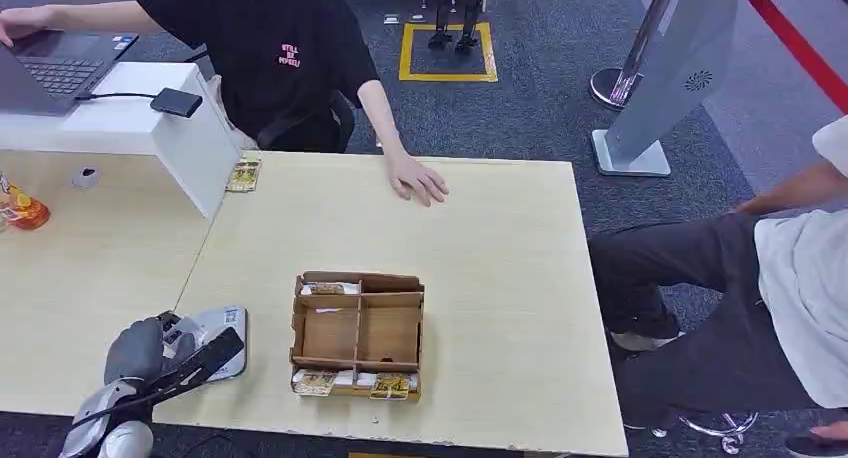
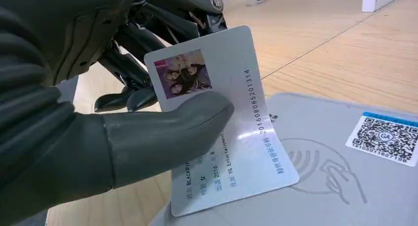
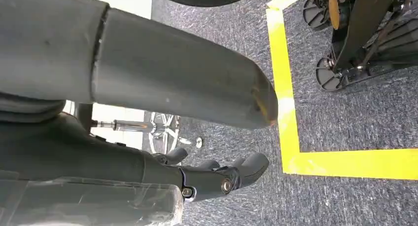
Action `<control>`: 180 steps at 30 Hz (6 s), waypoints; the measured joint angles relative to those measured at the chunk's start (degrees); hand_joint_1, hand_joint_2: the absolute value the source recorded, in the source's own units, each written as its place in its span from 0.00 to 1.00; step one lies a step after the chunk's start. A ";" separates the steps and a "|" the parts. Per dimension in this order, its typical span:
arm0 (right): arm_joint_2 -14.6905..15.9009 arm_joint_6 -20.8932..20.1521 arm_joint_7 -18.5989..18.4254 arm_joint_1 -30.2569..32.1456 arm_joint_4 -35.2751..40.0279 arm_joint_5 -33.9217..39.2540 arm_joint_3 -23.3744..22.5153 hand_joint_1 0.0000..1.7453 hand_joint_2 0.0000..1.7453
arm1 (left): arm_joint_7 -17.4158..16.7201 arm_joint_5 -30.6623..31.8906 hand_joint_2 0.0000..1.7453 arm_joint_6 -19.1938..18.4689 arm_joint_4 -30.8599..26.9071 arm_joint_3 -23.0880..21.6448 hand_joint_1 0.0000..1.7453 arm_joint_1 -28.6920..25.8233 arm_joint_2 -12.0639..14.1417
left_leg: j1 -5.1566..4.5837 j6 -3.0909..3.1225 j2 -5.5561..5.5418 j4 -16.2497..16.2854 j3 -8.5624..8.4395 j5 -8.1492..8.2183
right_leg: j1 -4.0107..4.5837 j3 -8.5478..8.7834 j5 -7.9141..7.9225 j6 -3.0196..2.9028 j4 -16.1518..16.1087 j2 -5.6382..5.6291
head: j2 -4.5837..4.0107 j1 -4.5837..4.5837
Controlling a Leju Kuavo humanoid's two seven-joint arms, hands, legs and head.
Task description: Pass the card to the sensor for recognition and then transmit it.
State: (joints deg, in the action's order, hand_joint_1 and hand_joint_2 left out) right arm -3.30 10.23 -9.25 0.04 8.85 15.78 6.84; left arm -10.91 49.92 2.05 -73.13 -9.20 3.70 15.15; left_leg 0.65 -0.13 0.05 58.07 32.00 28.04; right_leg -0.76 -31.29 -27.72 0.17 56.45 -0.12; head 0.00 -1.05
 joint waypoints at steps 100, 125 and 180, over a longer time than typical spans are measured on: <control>1.40 -0.20 0.63 -0.91 0.09 -3.69 3.93 0.00 0.00 | 28.24 -61.38 1.00 9.77 -3.99 -9.40 0.00 12.40 -21.11 | -0.01 0.06 0.00 0.08 0.24 0.01 | 0.00 -0.23 0.03 0.06 -0.02 -0.01 | 0.00 0.00; -0.57 0.59 1.95 0.12 0.07 0.18 0.04 0.00 0.00 | 32.87 -19.23 1.00 22.80 -25.66 -20.02 0.79 -6.11 -8.04 | 0.00 0.00 0.01 0.03 0.23 0.06 | 0.00 -0.23 -0.04 0.05 -0.03 0.00 | 0.00 0.00; 0.70 -2.67 1.64 -0.34 0.07 -0.96 -0.26 0.00 0.00 | 30.99 -13.42 1.00 -8.59 -26.51 -34.97 0.36 7.26 18.40 | 0.01 -0.02 0.01 0.03 0.20 0.06 | 0.01 -0.22 -0.03 0.04 -0.02 -0.01 | 0.00 -0.04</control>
State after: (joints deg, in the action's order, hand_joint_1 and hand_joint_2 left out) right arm -2.60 7.56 -7.61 -0.30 8.92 14.82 6.58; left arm 20.09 36.50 -6.54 -99.65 -44.18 10.96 33.55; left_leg 0.65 -0.16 0.06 58.10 32.20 28.09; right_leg -0.75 -31.51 -27.75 0.20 56.43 -0.13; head 0.00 -1.09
